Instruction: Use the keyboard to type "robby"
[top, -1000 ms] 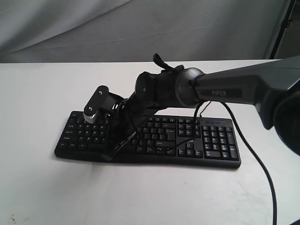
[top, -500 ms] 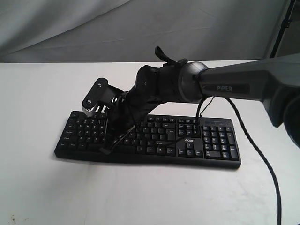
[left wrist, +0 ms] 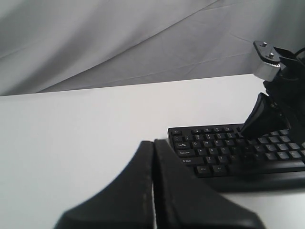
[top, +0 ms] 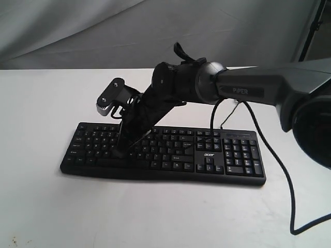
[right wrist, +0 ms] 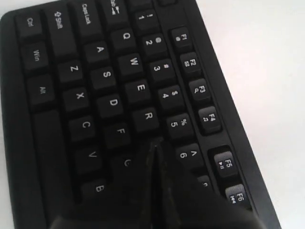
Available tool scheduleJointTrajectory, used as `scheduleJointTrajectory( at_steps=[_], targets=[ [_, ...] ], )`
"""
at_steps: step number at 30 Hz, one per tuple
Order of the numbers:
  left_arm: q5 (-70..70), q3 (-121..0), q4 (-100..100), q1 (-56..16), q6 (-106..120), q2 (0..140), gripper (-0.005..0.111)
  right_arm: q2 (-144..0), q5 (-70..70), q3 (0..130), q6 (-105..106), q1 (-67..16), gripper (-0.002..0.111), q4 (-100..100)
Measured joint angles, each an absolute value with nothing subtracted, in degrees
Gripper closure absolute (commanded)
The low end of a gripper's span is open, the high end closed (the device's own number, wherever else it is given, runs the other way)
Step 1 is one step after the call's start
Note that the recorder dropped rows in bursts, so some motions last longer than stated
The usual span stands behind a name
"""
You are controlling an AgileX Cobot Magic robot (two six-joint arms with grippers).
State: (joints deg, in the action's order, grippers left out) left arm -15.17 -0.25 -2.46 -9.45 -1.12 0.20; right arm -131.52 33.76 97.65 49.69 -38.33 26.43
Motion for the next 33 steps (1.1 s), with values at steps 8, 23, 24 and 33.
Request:
scheduleJointTrajectory(
  at_steps=[8,23,24,33],
  targets=[
    [-15.2,-0.2,-2.5,-9.5,-1.1,0.2,0.107,-131.8,33.9,97.7,49.4,-37.6,0.108,25.2],
    [-15.2,-0.2,-2.5,-9.5,-1.1,0.2,0.107,-131.8,33.9,97.7,51.3,-37.5,0.108,24.9],
    [-15.2,-0.2,-2.5,-9.5,-1.1,0.2,0.107,-131.8,33.9,97.7,51.5,-37.5,0.108,24.8],
    [-15.2,-0.2,-2.5,-9.5,-1.1,0.2,0.107,-132.4,33.7,97.7,52.5,-37.5,0.108,24.8]
  ],
)
